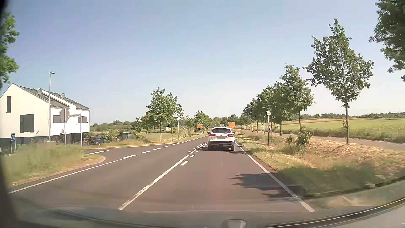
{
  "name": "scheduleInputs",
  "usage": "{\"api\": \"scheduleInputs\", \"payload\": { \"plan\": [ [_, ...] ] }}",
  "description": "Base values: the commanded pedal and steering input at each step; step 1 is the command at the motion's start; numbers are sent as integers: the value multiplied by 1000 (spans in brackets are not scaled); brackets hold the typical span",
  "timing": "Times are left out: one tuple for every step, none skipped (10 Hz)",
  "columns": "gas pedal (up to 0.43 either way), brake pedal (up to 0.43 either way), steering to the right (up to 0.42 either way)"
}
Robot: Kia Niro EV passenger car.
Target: Follow the waypoints while adhering to traffic rules and regulations
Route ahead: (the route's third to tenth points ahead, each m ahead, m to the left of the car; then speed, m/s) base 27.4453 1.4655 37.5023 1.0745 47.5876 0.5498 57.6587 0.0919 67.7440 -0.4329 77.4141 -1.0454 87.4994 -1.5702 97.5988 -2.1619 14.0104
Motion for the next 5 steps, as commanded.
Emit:
{"api": "scheduleInputs", "payload": {
  "plan": [
    [0,30,4],
    [0,30,4],
    [0,30,4],
    [0,30,4],
    [0,30,4]
  ]
}}
